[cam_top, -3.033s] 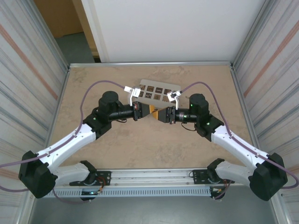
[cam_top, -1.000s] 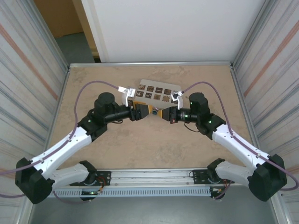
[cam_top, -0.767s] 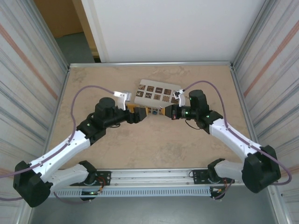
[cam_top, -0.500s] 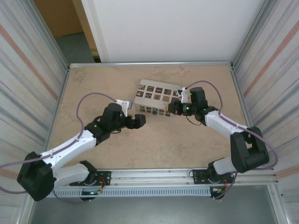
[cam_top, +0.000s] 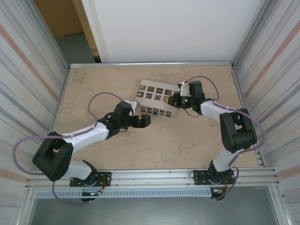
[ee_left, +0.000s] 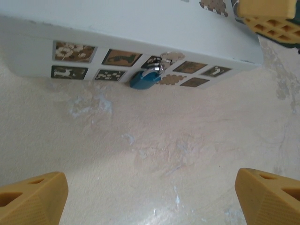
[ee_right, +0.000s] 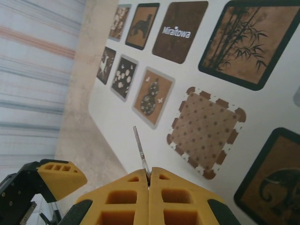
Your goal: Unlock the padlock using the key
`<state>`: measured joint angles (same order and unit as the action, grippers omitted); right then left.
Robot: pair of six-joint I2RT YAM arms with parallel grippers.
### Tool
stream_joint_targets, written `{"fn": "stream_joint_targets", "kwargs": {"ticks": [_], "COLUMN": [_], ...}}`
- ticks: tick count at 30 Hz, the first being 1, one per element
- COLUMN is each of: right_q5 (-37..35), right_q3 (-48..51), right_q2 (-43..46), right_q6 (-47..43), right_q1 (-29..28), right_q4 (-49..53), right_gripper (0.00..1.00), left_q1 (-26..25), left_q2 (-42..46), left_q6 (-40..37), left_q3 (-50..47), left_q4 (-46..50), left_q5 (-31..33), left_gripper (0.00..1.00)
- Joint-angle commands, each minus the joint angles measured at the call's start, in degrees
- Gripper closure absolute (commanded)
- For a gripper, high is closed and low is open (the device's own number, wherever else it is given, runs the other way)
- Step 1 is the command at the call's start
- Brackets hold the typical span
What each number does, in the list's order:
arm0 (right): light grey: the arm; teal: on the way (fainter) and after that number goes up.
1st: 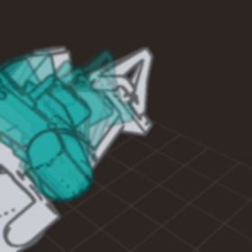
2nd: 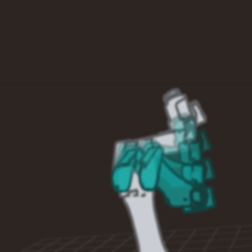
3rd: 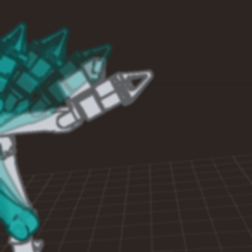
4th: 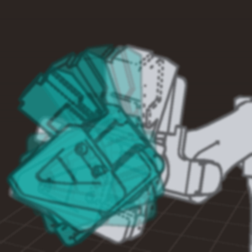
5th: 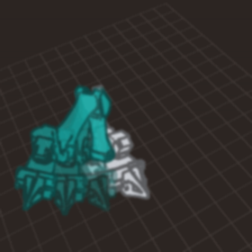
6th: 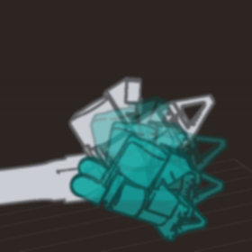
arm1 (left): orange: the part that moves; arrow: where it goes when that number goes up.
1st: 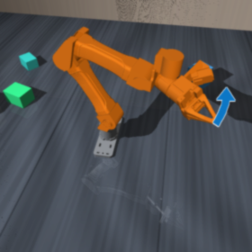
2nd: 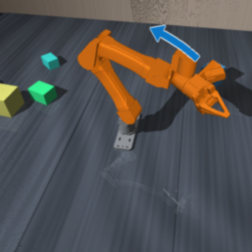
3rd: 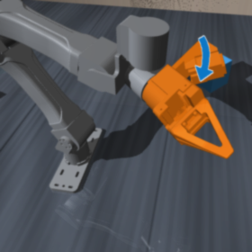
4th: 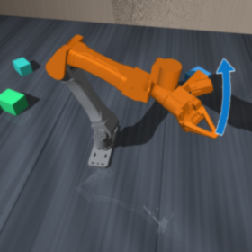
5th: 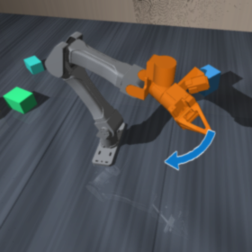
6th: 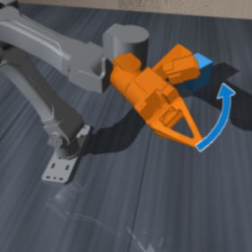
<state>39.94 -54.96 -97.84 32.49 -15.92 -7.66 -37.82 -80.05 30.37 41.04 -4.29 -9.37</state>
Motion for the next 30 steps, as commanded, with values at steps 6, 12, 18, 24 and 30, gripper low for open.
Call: {"fn": "stream_joint_targets", "kwargs": {"ticks": [6,12,18,24,30], "right_q5": [0.36,0.59,0.39,-0.91,-0.98], "right_q3": [-0.74,2.69,5.76,7.40,7.33], "right_q2": [-3.85,-4.00,-3.67,-3.50,-3.23], "right_q6": [-1.20,-0.60,1.14,2.70,3.54], "right_q1": [0.14,-0.71,-2.91,-4.74,-5.65], "right_q4": [1.94,0.84,-1.17,-2.94,-3.55], "right_gripper": [1.00,1.00,1.00,1.00,1.00], "left_q1": [0.77,0.99,1.47,2.34,2.59], "left_q2": [-4.28,-6.83,-9.94,-12.59,-15.22], "left_q6": [-1.02,-1.57,-1.32,-0.80,-2.30], "left_q3": [3.05,3.60,4.57,5.08,6.32], "left_q4": [-5.11,-6.60,-8.52,-11.08,-10.56], "left_q5": [-1.42,-3.14,-4.91,-6.09,-5.09], "left_gripper": [0.08,0.13,0.23,0.30,0.34]}}
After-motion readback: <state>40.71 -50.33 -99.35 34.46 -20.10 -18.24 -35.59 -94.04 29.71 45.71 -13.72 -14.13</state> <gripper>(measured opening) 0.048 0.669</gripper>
